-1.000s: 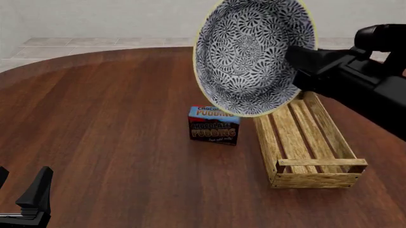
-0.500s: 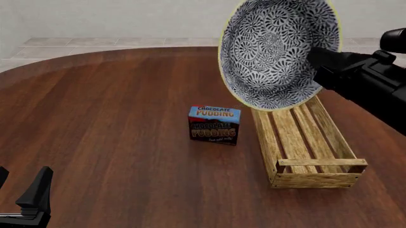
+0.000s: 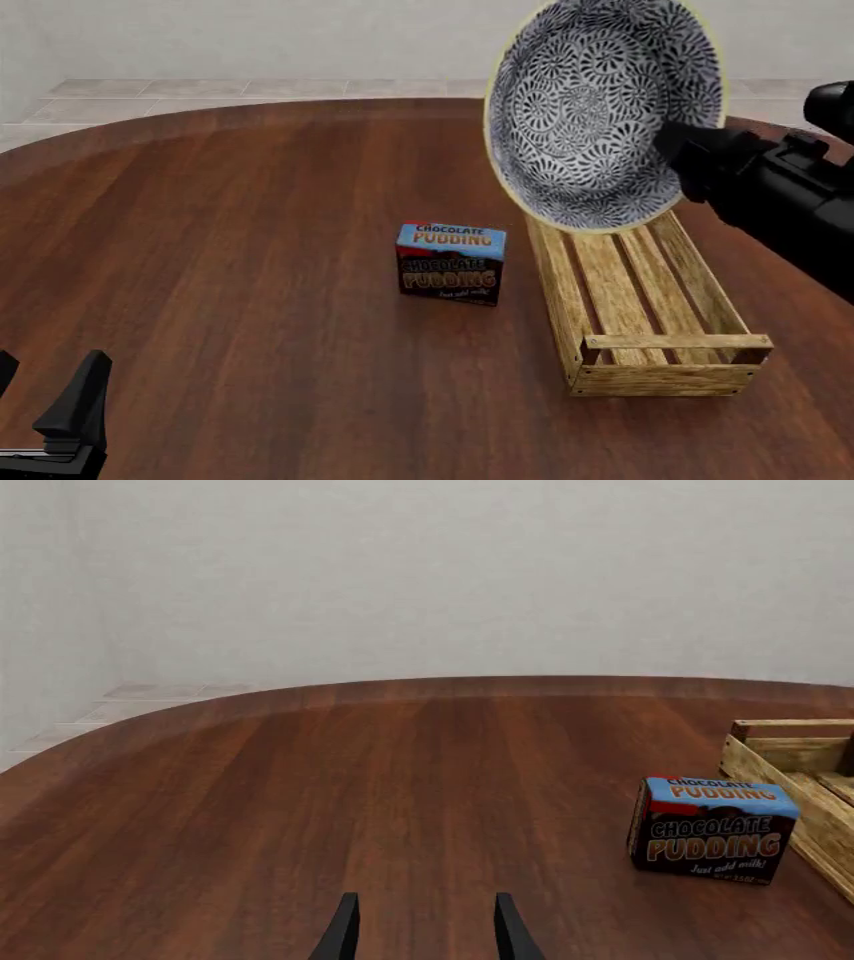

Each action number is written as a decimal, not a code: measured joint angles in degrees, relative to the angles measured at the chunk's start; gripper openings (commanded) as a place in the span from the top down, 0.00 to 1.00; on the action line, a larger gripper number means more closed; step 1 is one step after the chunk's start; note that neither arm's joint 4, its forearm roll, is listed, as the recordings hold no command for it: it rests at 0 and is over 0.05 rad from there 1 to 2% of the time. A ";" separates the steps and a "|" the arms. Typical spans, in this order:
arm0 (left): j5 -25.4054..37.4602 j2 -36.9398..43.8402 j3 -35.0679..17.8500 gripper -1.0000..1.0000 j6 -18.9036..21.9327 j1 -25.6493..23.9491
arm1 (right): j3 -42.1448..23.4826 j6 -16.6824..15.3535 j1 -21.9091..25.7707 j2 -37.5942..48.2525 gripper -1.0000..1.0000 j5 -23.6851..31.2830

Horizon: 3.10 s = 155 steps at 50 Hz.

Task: Pick up the bowl on the left and put it in the tray.

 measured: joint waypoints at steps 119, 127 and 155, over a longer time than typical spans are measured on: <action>0.00 0.00 0.00 0.00 0.00 0.00 | 5.82 17.94 -12.83 15.05 1.00 1.04; 0.00 0.00 0.00 0.00 0.00 0.00 | 6.50 18.39 -13.97 15.40 1.00 0.21; 0.00 0.00 0.00 0.00 0.00 0.00 | 7.65 19.75 -17.07 17.88 1.00 -2.48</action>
